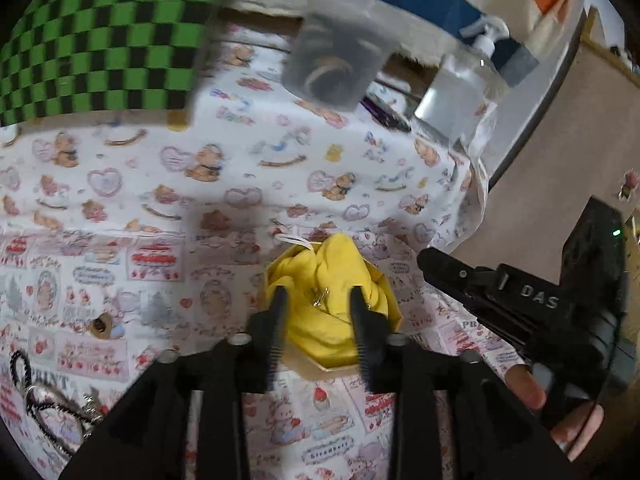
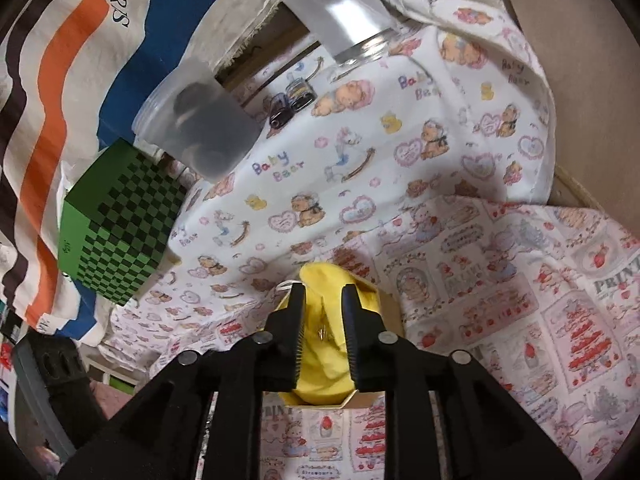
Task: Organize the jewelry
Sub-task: 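Carry both items over the yellow-cloth box and open both tools to drop them, then grasp a small silver charm beside the bead bracelets with the right tool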
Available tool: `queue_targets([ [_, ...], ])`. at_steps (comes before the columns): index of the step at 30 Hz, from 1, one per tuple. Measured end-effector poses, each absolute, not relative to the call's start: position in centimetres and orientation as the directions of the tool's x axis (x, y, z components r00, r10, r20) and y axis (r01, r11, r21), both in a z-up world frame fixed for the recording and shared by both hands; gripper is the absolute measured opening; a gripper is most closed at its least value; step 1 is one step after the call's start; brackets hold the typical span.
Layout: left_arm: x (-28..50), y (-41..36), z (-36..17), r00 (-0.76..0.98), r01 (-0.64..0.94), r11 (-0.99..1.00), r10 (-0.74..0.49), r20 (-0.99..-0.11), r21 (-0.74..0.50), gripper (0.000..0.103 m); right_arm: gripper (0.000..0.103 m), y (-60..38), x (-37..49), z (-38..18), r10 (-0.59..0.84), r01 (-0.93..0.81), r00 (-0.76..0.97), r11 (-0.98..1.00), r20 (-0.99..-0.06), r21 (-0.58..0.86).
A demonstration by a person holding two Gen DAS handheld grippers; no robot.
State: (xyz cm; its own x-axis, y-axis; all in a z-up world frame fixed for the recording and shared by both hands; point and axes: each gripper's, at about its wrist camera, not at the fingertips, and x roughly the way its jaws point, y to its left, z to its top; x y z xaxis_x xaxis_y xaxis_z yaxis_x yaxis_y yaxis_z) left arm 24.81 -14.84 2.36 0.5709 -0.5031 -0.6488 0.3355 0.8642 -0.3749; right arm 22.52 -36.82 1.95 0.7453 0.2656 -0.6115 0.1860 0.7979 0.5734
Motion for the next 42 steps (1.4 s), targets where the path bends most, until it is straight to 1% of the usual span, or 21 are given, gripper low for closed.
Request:
queue_targets([
  [2, 23.8, -14.0, 3.1, 0.618, 0.332, 0.886, -0.464, -0.635, -0.324, 0.052, 0.019, -36.9, 22.4, 1.9, 0.269, 0.190, 0.746, 0.791, -0.609, 0.581],
  [5, 21.9, -12.8, 4.2, 0.682, 0.316, 0.919, -0.394, -0.617, -0.237, 0.057, 0.020, -36.0, 22.2, 2.5, 0.262, 0.166, 0.750, 0.815, -0.608, 0.556],
  [8, 20.1, -10.8, 5.0, 0.700, 0.306, 0.928, -0.372, -0.609, -0.215, 0.064, 0.026, -34.7, 21.9, 3.4, 0.185, 0.170, 0.766, 0.865, -0.616, 0.471],
  [10, 19.0, -9.1, 5.4, 0.711, 0.299, 0.925, -0.381, -0.591, -0.236, 0.071, 0.034, -33.9, 21.8, 3.7, 0.142, 0.174, 0.769, 0.892, -0.624, 0.418],
  [11, 18.7, -8.4, 5.6, 0.716, 0.289, 0.927, -0.376, -0.589, -0.240, 0.084, 0.034, -33.7, 21.8, 3.7, 0.151, 0.166, 0.765, 0.893, -0.626, 0.419],
  [12, 18.6, -7.4, 5.6, 0.721, 0.262, 0.933, -0.359, -0.593, -0.246, 0.094, 0.035, -33.4, 21.8, 3.7, 0.178, 0.149, 0.760, 0.888, -0.625, 0.435],
  [14, 18.6, -5.3, 5.3, 0.723, 0.214, 0.934, -0.348, -0.597, -0.285, 0.094, 0.036, -32.9, 21.7, 3.9, 0.204, 0.128, 0.759, 0.884, -0.618, 0.449],
  [15, 18.8, -4.1, 5.1, 0.723, 0.185, 0.934, -0.340, -0.601, -0.306, 0.094, 0.038, -32.4, 21.5, 4.1, 0.194, 0.124, 0.764, 0.891, -0.615, 0.436],
  [17, 18.7, -2.1, 5.0, 0.752, 0.147, 0.940, -0.308, -0.583, -0.307, 0.094, 0.043, -30.9, 21.1, 4.8, 0.149, 0.110, 0.780, 0.923, -0.608, 0.368],
  [19, 18.6, -1.0, 4.8, 0.773, 0.120, 0.952, -0.267, -0.575, -0.281, 0.094, 0.047, -29.5, 20.8, 5.2, 0.140, 0.080, 0.787, 0.942, -0.601, 0.325],
  [24, 18.5, 1.4, 4.4, 0.787, 0.069, 0.975, -0.184, -0.589, -0.213, 0.094, 0.050, -26.6, 20.7, 4.9, 0.170, 0.007, 0.774, 0.961, -0.609, 0.278],
  [27, 18.1, 2.1, 4.3, 0.790, 0.075, 0.985, -0.154, -0.594, -0.156, 0.094, 0.052, -25.2, 20.9, 4.3, 0.168, -0.012, 0.761, 0.969, -0.627, 0.245],
  [31, 18.0, 3.3, 3.5, 0.786, 0.080, 0.989, -0.141, -0.603, -0.127, 0.094, 0.055, -24.1, 21.2, 3.4, 0.193, -0.036, 0.735, 0.969, -0.651, 0.246],
  [33, 18.2, 4.0, 2.7, 0.781, 0.061, 0.993, -0.112, -0.614, -0.104, 0.094, 0.055, -23.7, 21.3, 2.9, 0.200, -0.041, 0.723, 0.968, -0.662, 0.248],
  [35, 18.7, 4.9, 2.0, 0.766, 0.045, 0.991, -0.116, -0.632, -0.127, 0.094, 0.056, -23.2, 21.4, 2.6, 0.191, -0.041, 0.717, 0.972, -0.671, 0.233],
  [37, 19.8, 5.7, 1.1, 0.734, 0.043, 0.985, -0.145, -0.664, -0.168, 0.094, 0.059, -22.7, 21.5, 2.4, 0.194, -0.051, 0.711, 0.973, -0.676, 0.226],
  [39, 20.4, 6.3, 0.3, 0.717, 0.004, 0.988, -0.111, -0.688, -0.155, 0.094, 0.064, -22.2, 21.5, 2.1, 0.215, -0.071, 0.698, 0.970, -0.683, 0.233],
  [42, 21.2, 7.5, -0.7, 0.691, -0.043, 0.980, -0.111, -0.714, -0.194, 0.094, 0.066, -21.6, 21.6, 1.7, 0.234, -0.092, 0.682, 0.967, -0.693, 0.236],
])
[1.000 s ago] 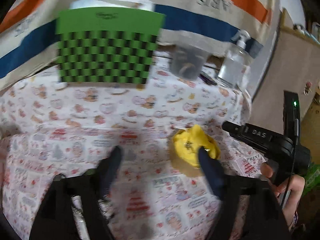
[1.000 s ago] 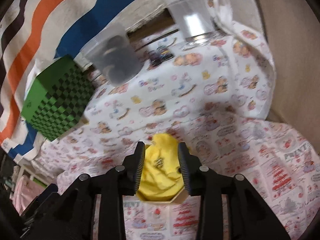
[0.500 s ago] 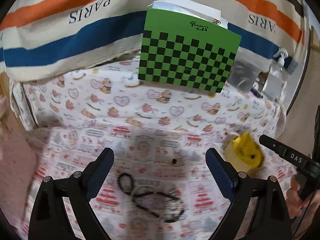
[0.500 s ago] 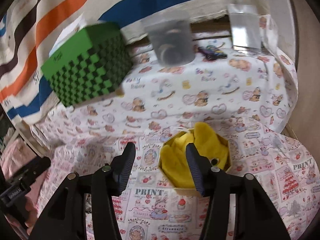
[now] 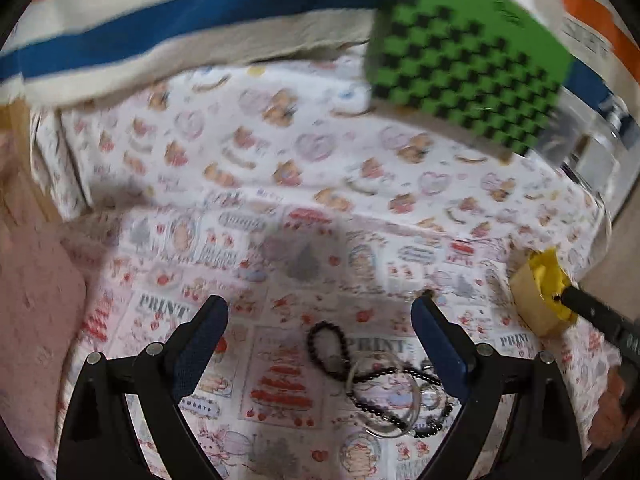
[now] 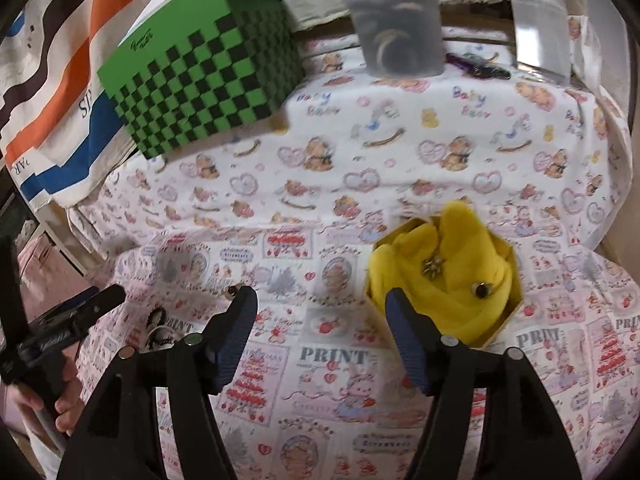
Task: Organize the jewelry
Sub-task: 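Grasp a small silver charm beside the bead bracelets with the right tool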
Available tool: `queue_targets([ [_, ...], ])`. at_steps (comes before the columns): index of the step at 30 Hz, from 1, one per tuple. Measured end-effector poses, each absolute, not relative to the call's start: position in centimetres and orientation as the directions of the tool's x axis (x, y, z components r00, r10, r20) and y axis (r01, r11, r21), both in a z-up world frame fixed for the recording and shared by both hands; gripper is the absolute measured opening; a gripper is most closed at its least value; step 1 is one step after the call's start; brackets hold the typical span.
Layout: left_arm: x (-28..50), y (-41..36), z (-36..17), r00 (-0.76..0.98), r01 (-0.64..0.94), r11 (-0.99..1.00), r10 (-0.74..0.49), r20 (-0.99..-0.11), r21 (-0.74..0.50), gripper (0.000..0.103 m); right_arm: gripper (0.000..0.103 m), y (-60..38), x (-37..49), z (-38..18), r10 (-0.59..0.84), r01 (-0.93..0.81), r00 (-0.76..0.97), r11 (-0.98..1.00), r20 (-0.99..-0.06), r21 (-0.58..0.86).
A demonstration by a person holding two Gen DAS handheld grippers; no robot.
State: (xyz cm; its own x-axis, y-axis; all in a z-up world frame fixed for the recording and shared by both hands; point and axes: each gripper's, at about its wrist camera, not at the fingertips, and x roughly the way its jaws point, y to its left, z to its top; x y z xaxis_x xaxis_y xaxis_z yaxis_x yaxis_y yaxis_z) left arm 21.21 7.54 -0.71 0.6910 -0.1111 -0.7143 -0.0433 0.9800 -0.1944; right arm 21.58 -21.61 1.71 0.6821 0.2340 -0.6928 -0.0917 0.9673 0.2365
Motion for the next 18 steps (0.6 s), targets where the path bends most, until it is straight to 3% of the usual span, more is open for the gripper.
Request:
queue_targets([
  [8, 22.3, 7.3, -2.5, 0.641, -0.062, 0.989, -0.062, -0.765, -0.132, 0.094, 0.068, -21.3, 22.1, 0.8, 0.185, -0.073, 0.671, 0.980, -0.718, 0.184],
  [14, 21.9, 6.0, -2.3, 0.656, -0.016, 0.994, -0.072, -0.751, -0.109, 0.094, 0.069, -22.0, 22.6, 0.4, 0.156, -0.043, 0.661, 0.984, -0.734, 0.170],
  [18, 21.2, 4.2, -1.5, 0.637, 0.138, 0.983, -0.179, -0.750, -0.117, 0.078, 0.070, -22.1, 22.8, 0.2, 0.145, -0.033, 0.654, 0.986, -0.742, 0.164],
])
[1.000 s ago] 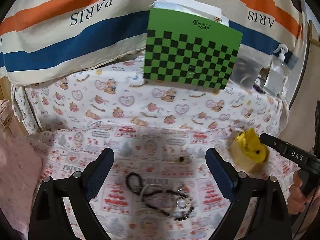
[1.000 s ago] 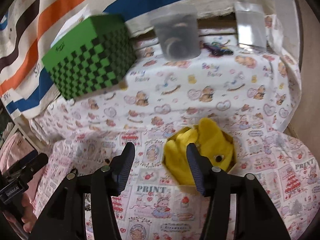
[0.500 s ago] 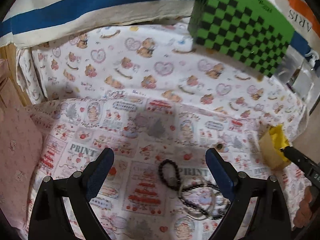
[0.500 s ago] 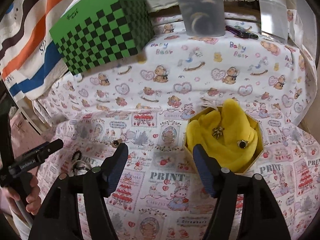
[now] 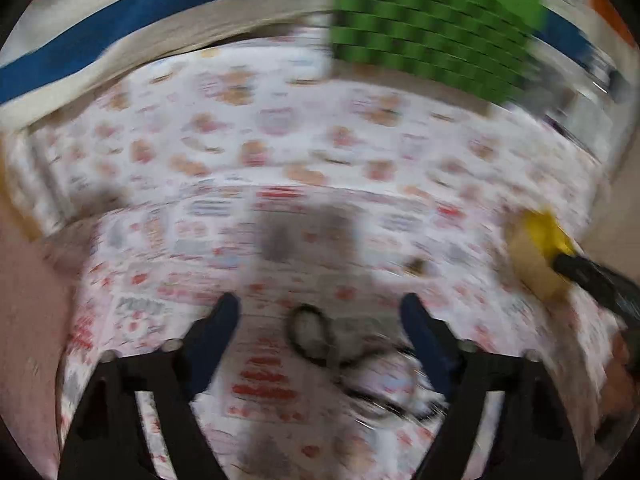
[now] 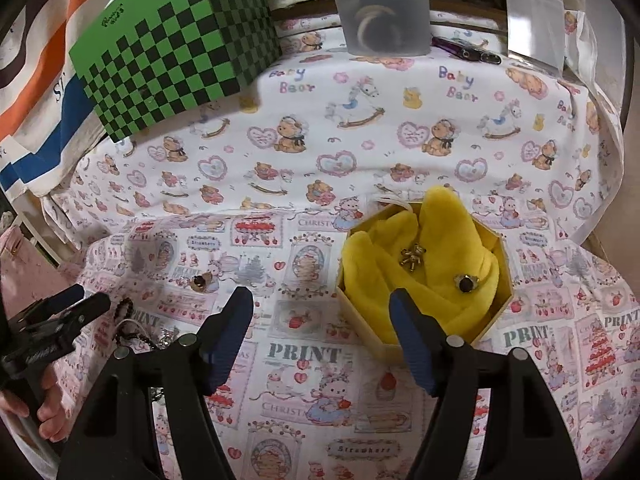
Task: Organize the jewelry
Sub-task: 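Grasp a small silver charm beside the bead bracelets with the right tool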
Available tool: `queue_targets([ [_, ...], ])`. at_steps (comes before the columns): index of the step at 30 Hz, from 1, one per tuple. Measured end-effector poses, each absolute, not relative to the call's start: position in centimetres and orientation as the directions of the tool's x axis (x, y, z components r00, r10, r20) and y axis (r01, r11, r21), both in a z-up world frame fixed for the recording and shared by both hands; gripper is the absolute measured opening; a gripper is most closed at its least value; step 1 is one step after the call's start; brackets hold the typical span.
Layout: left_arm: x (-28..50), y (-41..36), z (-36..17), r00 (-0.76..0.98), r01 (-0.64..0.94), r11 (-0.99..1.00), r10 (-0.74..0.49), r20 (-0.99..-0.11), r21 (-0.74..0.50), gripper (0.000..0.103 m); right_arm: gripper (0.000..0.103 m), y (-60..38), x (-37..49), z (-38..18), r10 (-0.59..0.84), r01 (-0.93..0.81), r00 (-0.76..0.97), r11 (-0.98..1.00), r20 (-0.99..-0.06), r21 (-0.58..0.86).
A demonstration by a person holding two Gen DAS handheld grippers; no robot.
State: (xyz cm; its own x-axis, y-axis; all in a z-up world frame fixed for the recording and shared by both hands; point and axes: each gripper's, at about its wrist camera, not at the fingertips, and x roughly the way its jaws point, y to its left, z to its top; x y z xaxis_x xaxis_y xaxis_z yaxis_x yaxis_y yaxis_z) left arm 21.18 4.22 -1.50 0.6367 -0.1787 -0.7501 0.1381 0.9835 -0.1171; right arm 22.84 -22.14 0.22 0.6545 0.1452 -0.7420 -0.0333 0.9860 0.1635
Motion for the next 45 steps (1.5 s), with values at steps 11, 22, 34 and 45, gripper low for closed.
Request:
queue_targets([
  [11, 20.4, -0.1, -3.3, 0.496, 0.282, 0.958, -0.198, -0.846, -0.059, 0.070, 0.071, -22.1, 22.6, 0.4, 0.138, -0.026, 0.651, 0.987, -0.746, 0.160],
  [22, 20.8, 3.1, -2.0, 0.567, 0.168, 0.970, -0.243, -0.787, -0.178, 0.069, 0.071, -21.1, 22.9, 0.1, 0.173, -0.077, 0.630, 0.984, -0.757, 0.161],
  [34, 20.8, 8.1, 0.4, 0.689, -0.018, 0.974, -0.152, -0.708, -0.227, 0.069, 0.026, -12.7, 22.1, -2.9, 0.465, -0.349, 0.488, 0.879, -0.738, 0.324],
  [45, 20.4, 7.7, 0.5, 0.701, -0.021, 0.976, -0.141, -0.699, -0.218, 0.069, 0.016, -10.9, 23.4, -4.8, 0.487, -0.318, 0.462, 0.871, -0.741, 0.374],
])
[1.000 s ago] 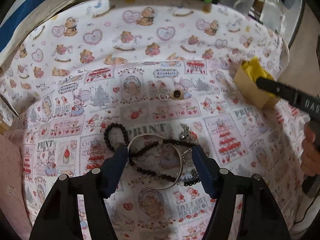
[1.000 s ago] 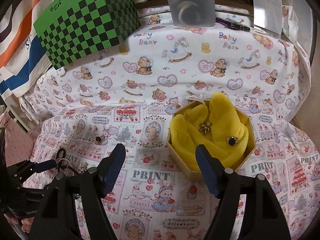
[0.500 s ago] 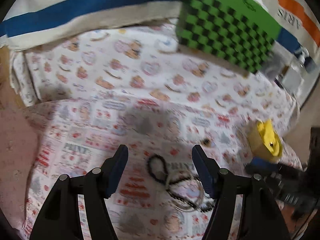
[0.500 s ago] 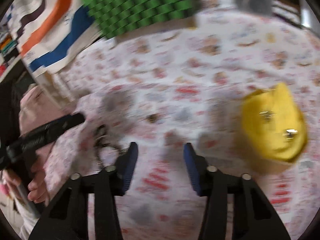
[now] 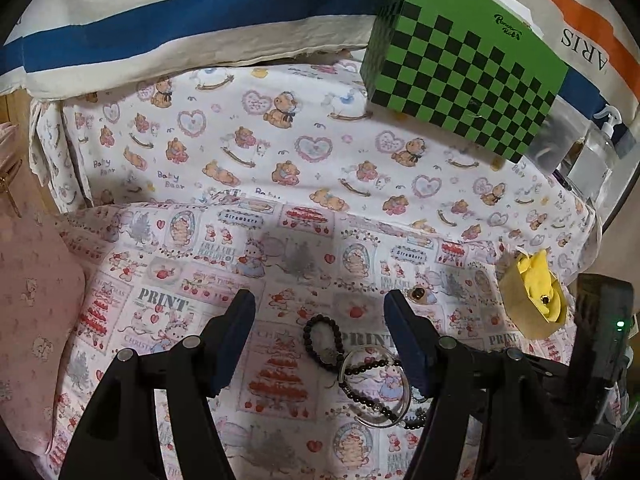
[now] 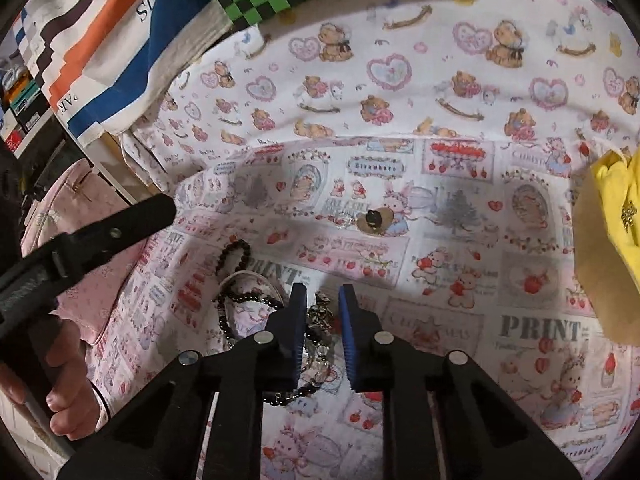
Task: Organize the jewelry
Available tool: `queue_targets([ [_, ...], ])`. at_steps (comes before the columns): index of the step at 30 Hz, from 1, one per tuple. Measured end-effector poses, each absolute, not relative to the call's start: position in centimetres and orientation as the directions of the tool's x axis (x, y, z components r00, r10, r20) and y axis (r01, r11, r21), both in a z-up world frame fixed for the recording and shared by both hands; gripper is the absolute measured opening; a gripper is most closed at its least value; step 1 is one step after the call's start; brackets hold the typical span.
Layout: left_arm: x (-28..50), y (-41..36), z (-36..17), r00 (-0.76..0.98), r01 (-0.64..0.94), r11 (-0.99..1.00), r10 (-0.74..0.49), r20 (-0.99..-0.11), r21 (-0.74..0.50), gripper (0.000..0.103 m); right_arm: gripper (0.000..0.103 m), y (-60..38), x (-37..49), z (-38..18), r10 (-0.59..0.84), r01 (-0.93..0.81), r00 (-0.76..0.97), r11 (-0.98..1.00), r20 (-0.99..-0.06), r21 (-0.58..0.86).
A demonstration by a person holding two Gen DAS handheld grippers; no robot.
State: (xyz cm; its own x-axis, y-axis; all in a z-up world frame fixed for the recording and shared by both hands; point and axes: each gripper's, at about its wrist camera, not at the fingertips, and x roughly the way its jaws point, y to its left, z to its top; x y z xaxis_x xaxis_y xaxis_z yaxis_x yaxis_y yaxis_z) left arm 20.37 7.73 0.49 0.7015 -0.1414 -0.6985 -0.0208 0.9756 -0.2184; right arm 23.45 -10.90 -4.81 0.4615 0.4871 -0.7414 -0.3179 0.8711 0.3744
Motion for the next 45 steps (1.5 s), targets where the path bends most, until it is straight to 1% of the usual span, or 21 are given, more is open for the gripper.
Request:
queue_targets([
  [2, 20.3, 7.6, 0.6, 0.705, -0.011, 0.977, -0.145, -0.694, -0.215, 0.069, 0.015, -10.8, 23.5, -5.0, 0.488, -0.321, 0.456, 0.870, -0.744, 0.374],
  [3, 20.2, 7.4, 0.6, 0.707, -0.009, 0.979, -0.139, -0.693, -0.205, 0.069, 0.013, -10.6, 23.6, -5.1, 0.488, -0.327, 0.452, 0.869, -0.746, 0.371],
  [7, 20.3, 7.0, 0.3, 0.707, -0.015, 0.984, -0.116, -0.698, -0.179, 0.069, 0.009, -10.4, 23.3, -5.0, 0.485, -0.338, 0.456, 0.870, -0.747, 0.359],
  [11, 20.4, 6.8, 0.0, 0.706, -0.010, 0.985, -0.115, -0.699, -0.173, 0.069, 0.009, -11.9, 22.6, -3.2, 0.501, -0.329, 0.495, 0.864, -0.710, 0.381],
  [15, 20.5, 6.4, -0.2, 0.729, -0.001, 0.986, -0.113, -0.675, -0.165, 0.069, 0.009, -14.7, 22.1, -0.6, 0.516, -0.304, 0.555, 0.856, -0.653, 0.418],
  [18, 20.9, 5.9, -0.6, 0.719, 0.012, 0.988, -0.116, -0.686, -0.155, 0.069, 0.009, -17.1, 21.9, 0.7, 0.503, -0.274, 0.592, 0.861, -0.630, 0.429],
  [21, 21.7, 5.0, -0.4, 0.709, 0.029, 0.987, -0.131, -0.693, -0.157, 0.069, 0.009, -19.3, 22.0, 0.8, 0.478, -0.220, 0.604, 0.869, -0.637, 0.444],
  [23, 22.3, 4.2, -0.1, 0.694, 0.023, 0.987, -0.131, -0.708, -0.159, 0.069, 0.009, -20.2, 22.2, 1.0, 0.462, -0.189, 0.612, 0.873, -0.641, 0.449],
  [26, 23.7, 2.6, 0.0, 0.644, 0.051, 0.981, -0.175, -0.745, -0.186, 0.069, 0.009, -21.4, 22.2, 1.4, 0.428, -0.158, 0.641, 0.886, -0.637, 0.437],
  [28, 24.7, 1.5, -0.1, 0.615, 0.055, 0.978, -0.191, -0.765, -0.200, 0.069, 0.010, -22.2, 22.2, 1.7, 0.447, -0.153, 0.637, 0.871, -0.627, 0.466],
  [29, 25.1, 1.0, -0.2, 0.607, 0.061, 0.978, -0.197, -0.770, -0.202, 0.066, 0.009, -22.5, 22.2, 1.8, 0.456, -0.151, 0.637, 0.864, -0.621, 0.480],
  [32, 26.2, -0.6, -0.6, 0.585, 0.075, 0.977, -0.203, -0.785, -0.197, 0.050, 0.010, -22.9, 22.0, 2.3, 0.439, -0.142, 0.657, 0.870, -0.612, 0.472],
  [33, 26.5, -1.1, -0.8, 0.574, 0.089, 0.973, -0.226, -0.787, -0.214, 0.045, 0.010, -23.0, 21.9, 2.4, 0.432, -0.140, 0.662, 0.874, -0.612, 0.466],
  [34, 26.8, -1.4, -0.9, 0.564, 0.101, 0.968, -0.246, -0.788, -0.230, 0.043, 0.010, -23.1, 21.8, 2.5, 0.432, -0.138, 0.663, 0.873, -0.611, 0.467],
  [36, 27.2, -2.2, -1.4, 0.542, 0.122, 0.960, -0.276, -0.794, -0.251, 0.034, 0.010, -23.5, 21.8, 2.5, 0.442, -0.137, 0.659, 0.866, -0.608, 0.482],
  [37, 27.3, -2.5, -1.5, 0.537, 0.127, 0.960, -0.278, -0.797, -0.249, 0.032, 0.010, -23.6, 21.8, 2.5, 0.443, -0.134, 0.659, 0.864, -0.607, 0.485],
  [39, 27.7, -3.3, -2.0, 0.530, 0.137, 0.965, -0.263, -0.806, -0.225, 0.022, 0.010, -23.8, 21.8, 2.6, 0.435, -0.124, 0.667, 0.865, -0.605, 0.486],
  [41, 28.1, -3.8, -2.5, 0.526, 0.133, 0.972, -0.237, -0.817, -0.196, 0.020, 0.010, -24.2, 21.9, 2.4, 0.425, -0.106, 0.671, 0.867, -0.608, 0.488],
  [45, 28.7, -4.3, -3.4, 0.509, 0.128, 0.974, -0.227, -0.830, -0.188, 0.018, 0.010, -24.8, 22.0, 2.3, 0.431, -0.093, 0.667, 0.857, -0.607, 0.507],
])
